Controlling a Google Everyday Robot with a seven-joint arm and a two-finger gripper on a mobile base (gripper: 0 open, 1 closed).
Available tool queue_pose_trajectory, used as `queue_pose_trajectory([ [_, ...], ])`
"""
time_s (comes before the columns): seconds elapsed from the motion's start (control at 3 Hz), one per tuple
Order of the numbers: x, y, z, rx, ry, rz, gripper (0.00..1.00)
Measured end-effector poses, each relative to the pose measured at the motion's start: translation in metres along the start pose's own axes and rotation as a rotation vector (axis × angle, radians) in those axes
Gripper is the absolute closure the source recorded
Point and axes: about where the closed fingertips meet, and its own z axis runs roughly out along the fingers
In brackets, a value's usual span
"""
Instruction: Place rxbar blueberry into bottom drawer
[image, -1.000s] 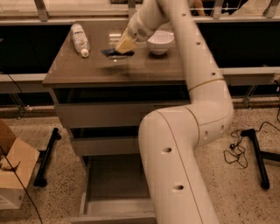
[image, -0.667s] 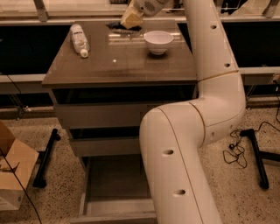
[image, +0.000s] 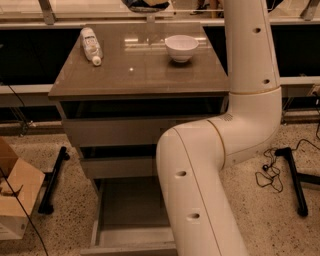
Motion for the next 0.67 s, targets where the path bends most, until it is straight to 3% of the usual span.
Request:
queue_pose_trajectory([
  [0.33, -0.0111, 0.0169, 0.0074, -0.013, -0.064, 0.044, 1.00],
  [0.67, -0.0133, 0.0135, 0.0143, -0.012, -0.070, 0.048, 1.00],
])
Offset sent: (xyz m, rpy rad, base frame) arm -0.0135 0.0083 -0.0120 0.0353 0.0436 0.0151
